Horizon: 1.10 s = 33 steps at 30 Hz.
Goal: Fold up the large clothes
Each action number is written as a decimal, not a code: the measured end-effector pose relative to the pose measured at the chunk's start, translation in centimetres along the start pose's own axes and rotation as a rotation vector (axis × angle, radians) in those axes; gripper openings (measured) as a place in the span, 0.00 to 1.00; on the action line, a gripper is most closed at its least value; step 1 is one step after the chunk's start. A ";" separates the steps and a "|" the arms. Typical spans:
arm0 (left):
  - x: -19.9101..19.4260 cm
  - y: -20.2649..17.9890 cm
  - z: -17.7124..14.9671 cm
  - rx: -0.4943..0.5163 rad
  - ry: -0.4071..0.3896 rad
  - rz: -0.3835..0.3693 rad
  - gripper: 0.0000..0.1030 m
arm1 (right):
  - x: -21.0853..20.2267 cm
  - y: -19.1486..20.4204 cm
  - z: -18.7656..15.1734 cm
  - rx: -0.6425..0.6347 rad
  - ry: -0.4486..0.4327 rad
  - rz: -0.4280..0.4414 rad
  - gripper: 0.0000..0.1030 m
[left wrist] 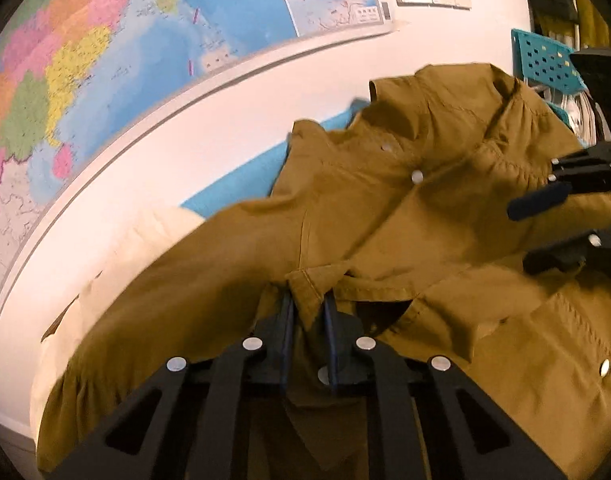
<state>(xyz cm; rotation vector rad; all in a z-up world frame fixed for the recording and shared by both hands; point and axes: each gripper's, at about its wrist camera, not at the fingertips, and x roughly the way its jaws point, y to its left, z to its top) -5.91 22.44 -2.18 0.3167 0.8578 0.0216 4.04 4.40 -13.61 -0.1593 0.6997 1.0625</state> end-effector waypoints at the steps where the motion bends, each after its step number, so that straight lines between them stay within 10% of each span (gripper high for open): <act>1: 0.3 -0.1 0.2 0.004 0.002 0.000 0.16 | 0.1 0.3 0.0 -0.009 -0.005 0.007 0.49; 6: -1.9 0.7 -0.4 -0.034 -0.028 -0.067 0.60 | 4.4 2.3 -0.5 -0.077 0.109 -0.023 0.48; 12: -10.5 4.7 -3.1 -0.115 -0.181 -0.008 0.79 | 4.0 3.0 -0.4 -0.102 0.099 -0.032 0.48; 18: -12.3 8.6 -7.2 -0.230 -0.108 0.091 0.79 | 2.6 5.9 2.3 -0.137 -0.010 0.034 0.48; 24: -11.1 9.1 -10.6 -0.258 -0.016 0.094 0.76 | 7.4 9.0 3.5 -0.131 0.087 0.113 0.48; 33: -12.0 9.9 -12.2 -0.313 -0.039 0.046 0.74 | 7.0 19.8 -0.8 -0.285 0.183 0.473 0.61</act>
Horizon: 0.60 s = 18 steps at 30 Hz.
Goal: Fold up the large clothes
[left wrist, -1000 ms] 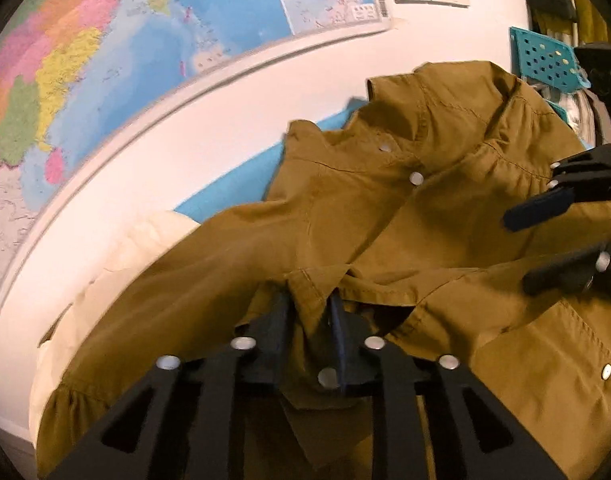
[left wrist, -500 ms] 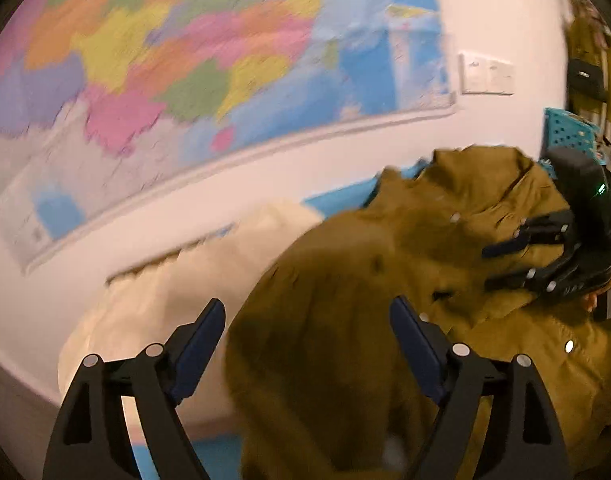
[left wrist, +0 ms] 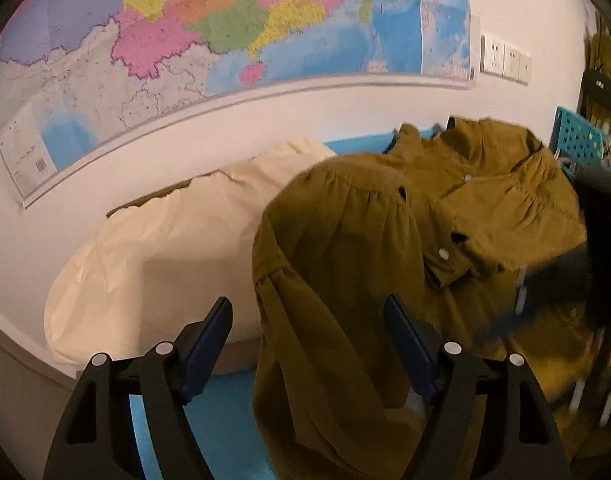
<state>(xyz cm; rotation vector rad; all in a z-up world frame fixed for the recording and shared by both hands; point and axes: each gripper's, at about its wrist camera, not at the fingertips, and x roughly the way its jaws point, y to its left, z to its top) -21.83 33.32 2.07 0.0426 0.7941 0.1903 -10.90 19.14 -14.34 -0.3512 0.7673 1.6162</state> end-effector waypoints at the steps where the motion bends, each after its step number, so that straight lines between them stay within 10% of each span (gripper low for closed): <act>1: -0.2 0.0 0.1 -0.008 -0.007 -0.002 0.74 | 1.1 0.8 0.0 -0.015 0.001 0.007 0.61; 5: -0.6 0.0 0.3 -0.033 -0.011 0.002 0.74 | 7.2 1.0 1.4 -0.030 0.059 -0.064 0.71; 8: -1.3 0.5 0.1 -0.058 -0.017 0.010 0.74 | 8.2 1.0 1.7 -0.013 0.091 -0.053 0.31; 10: -2.5 1.1 -0.1 -0.080 -0.040 0.003 0.74 | 5.5 1.6 2.5 -0.041 0.047 -0.019 0.11; 18: -7.5 3.7 1.1 -0.213 -0.192 -0.200 0.74 | -14.6 2.0 7.4 -0.126 -0.170 -0.146 0.07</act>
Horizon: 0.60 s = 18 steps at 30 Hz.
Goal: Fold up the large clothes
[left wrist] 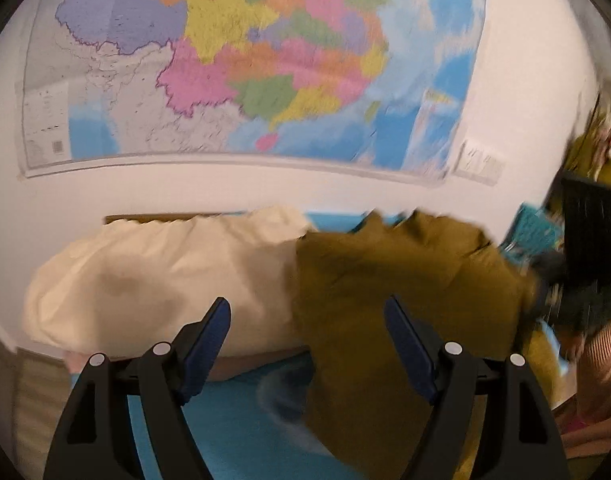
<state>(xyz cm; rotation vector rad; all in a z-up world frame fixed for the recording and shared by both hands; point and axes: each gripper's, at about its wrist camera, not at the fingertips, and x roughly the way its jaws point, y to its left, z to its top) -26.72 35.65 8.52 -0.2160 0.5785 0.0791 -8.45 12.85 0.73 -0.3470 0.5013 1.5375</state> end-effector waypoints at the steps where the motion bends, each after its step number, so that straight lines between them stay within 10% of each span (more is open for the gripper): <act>1: 0.2 -0.4 0.1 0.011 -0.002 -0.005 0.74 | -3.0 -1.0 0.9 -0.019 -0.001 -0.074 0.07; 7: 6.1 -5.0 -1.4 0.149 0.106 0.016 0.74 | -12.1 -8.7 -1.3 0.082 0.124 -0.429 0.08; 14: 15.6 -9.4 -3.6 0.251 0.290 0.010 0.75 | -8.1 -17.1 -10.8 0.331 0.299 -0.530 0.14; 18: 19.9 -10.5 -4.4 0.272 0.380 0.062 0.79 | -7.4 -18.4 -13.0 0.402 0.246 -0.546 0.47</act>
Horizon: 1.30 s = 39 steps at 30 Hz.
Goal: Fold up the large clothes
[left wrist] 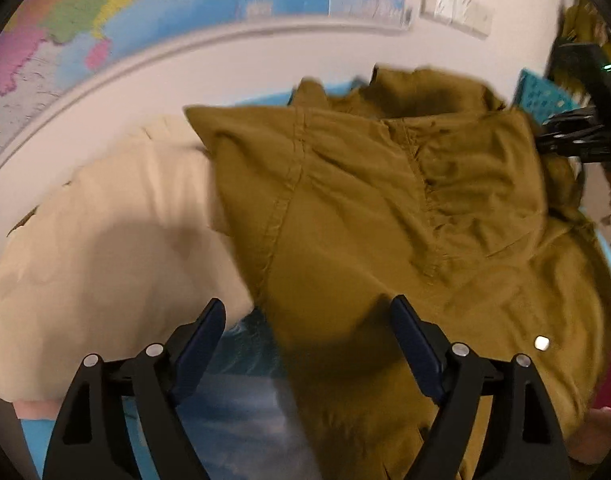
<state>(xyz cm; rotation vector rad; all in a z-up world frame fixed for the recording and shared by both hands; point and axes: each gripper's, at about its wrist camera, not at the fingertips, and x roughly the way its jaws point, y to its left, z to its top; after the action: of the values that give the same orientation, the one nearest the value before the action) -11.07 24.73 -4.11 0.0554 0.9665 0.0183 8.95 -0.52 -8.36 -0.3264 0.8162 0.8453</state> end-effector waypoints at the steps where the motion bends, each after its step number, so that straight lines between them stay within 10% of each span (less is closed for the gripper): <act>1: 0.7 -0.1 0.2 0.002 0.009 0.019 0.79 | -0.3 -0.7 -0.5 0.022 -0.024 0.018 0.63; 9: 1.4 1.5 1.6 -0.106 -0.046 0.078 0.23 | -5.9 -3.0 -7.6 0.023 -0.165 0.038 0.83; 12: 1.7 1.3 1.4 -0.117 -0.052 0.068 0.24 | -4.9 -3.4 -10.0 -0.009 -0.146 -0.035 0.84; 18: 2.1 -1.0 0.4 -0.084 -0.024 -0.003 0.74 | -5.2 -5.1 -10.0 0.090 -0.146 0.139 0.06; 22: 2.4 -1.5 0.7 -0.044 -0.005 0.053 0.57 | -10.3 -9.5 -8.5 0.262 -0.329 0.356 0.04; 25: 2.6 -0.1 1.0 -0.092 -0.005 0.089 0.39 | -8.3 -12.8 -8.2 0.351 -0.225 0.205 0.04; 30: 2.6 0.0 0.9 -0.103 -0.014 0.103 0.42 | -2.1 -14.0 -9.8 0.384 -0.096 0.184 0.04; 34: 2.9 -1.1 0.5 -0.062 0.005 0.064 0.72 | -2.0 -13.8 -10.2 0.363 -0.150 0.194 0.07; 39: 3.1 -1.5 0.4 -0.054 -0.022 0.125 0.43 | -4.5 -12.2 -8.7 0.281 -0.293 0.192 0.05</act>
<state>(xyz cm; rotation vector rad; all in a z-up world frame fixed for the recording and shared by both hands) -8.94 23.32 -6.51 0.0658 0.9387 0.1584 12.20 -15.56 -11.31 0.1251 0.6859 0.9173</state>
